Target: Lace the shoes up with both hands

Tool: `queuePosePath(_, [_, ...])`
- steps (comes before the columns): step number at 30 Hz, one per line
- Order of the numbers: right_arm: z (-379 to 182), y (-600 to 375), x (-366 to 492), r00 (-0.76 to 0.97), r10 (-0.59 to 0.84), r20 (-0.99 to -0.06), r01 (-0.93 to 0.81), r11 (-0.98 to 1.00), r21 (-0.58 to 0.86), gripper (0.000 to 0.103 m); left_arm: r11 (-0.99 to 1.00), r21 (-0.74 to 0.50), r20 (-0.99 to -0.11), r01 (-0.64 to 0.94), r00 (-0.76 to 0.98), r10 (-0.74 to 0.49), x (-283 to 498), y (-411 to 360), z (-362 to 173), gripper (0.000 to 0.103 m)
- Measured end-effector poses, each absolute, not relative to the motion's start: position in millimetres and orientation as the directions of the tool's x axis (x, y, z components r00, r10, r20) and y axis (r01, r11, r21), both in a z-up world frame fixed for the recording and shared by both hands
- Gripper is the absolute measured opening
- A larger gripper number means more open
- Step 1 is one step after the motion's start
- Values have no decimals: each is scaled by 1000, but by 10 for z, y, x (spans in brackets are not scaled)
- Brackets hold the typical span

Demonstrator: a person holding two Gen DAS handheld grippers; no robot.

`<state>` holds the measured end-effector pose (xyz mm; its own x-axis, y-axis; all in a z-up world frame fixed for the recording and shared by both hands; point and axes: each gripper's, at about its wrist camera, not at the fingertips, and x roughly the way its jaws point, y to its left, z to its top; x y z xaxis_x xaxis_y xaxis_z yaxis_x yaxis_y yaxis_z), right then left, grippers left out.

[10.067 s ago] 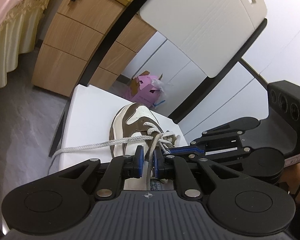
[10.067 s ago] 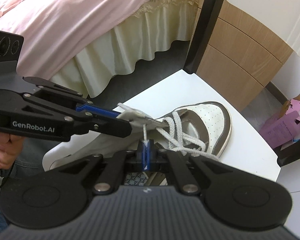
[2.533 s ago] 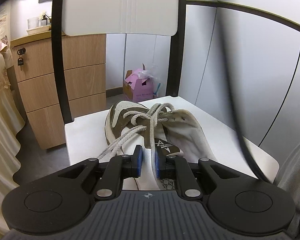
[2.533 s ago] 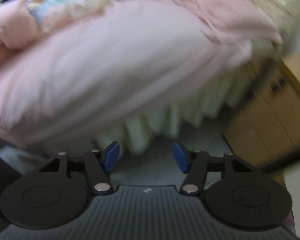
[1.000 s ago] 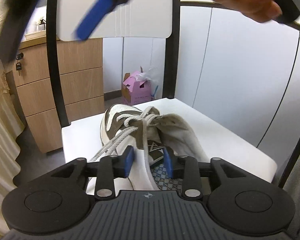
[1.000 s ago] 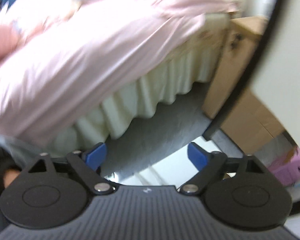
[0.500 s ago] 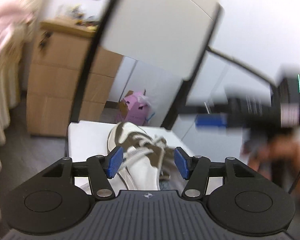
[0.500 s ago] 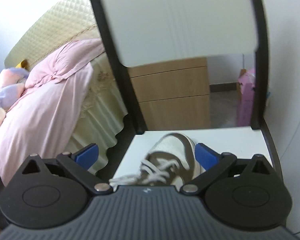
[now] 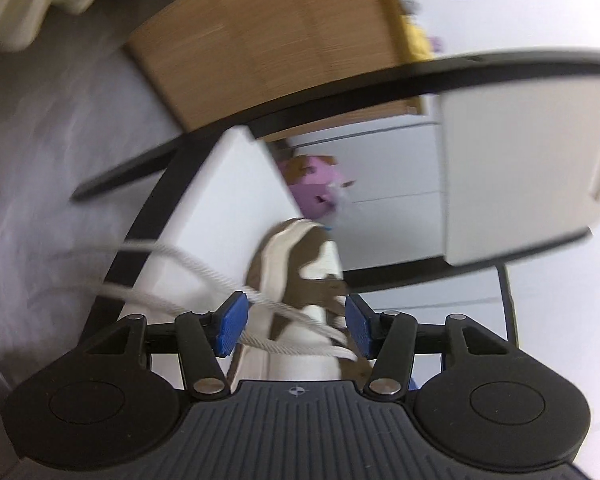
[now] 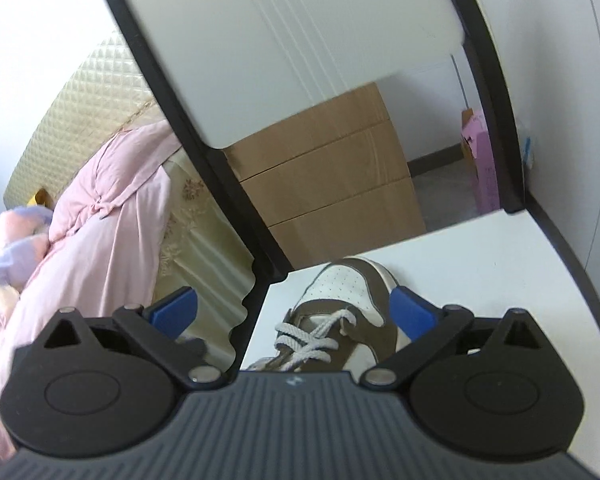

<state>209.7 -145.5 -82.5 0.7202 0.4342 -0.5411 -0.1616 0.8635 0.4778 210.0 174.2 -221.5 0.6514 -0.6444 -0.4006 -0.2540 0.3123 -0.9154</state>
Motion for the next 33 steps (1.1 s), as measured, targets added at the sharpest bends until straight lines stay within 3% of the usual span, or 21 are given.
queuePosePath(3, [-887, -1496, 2153, 703, 441, -558, -129, 850, 510, 103, 215, -934, -354, -287, 646, -676, 2169, 1663, -2383, 57])
queuePosePath(11, [-908, -1511, 2173, 684, 468, -560, -133, 834, 536, 103, 221, -918, -390, -328, 662, -640, 2274, 1571, -2414, 51])
queuePosePath(14, [-921, -1510, 2175, 676, 479, -560, -126, 824, 553, 103, 225, -910, -410, -349, 672, -617, 2318, 1558, -2436, 42])
queuePosePath(19, [-923, -1506, 2176, 671, 490, -556, -126, 815, 565, 103, 217, -889, -451, -402, 700, -554, 2380, 1650, -2481, 16])
queuePosePath(22, [-940, -1517, 2179, 666, 489, -563, -121, 816, 565, 103, 222, -880, -472, -420, 716, -514, 2397, 1741, -2461, 13])
queuePosePath(27, [-988, -1435, 2202, 630, 482, -610, -150, 845, 513, 103, 208, -894, -448, -397, 768, -458, 2375, 1970, -2333, 13])
queuePosePath(33, [-905, -1107, 2069, 643, 434, -631, -334, 900, 279, 103, 207, -912, -409, -355, 836, -366, 2313, 2317, -2141, 8])
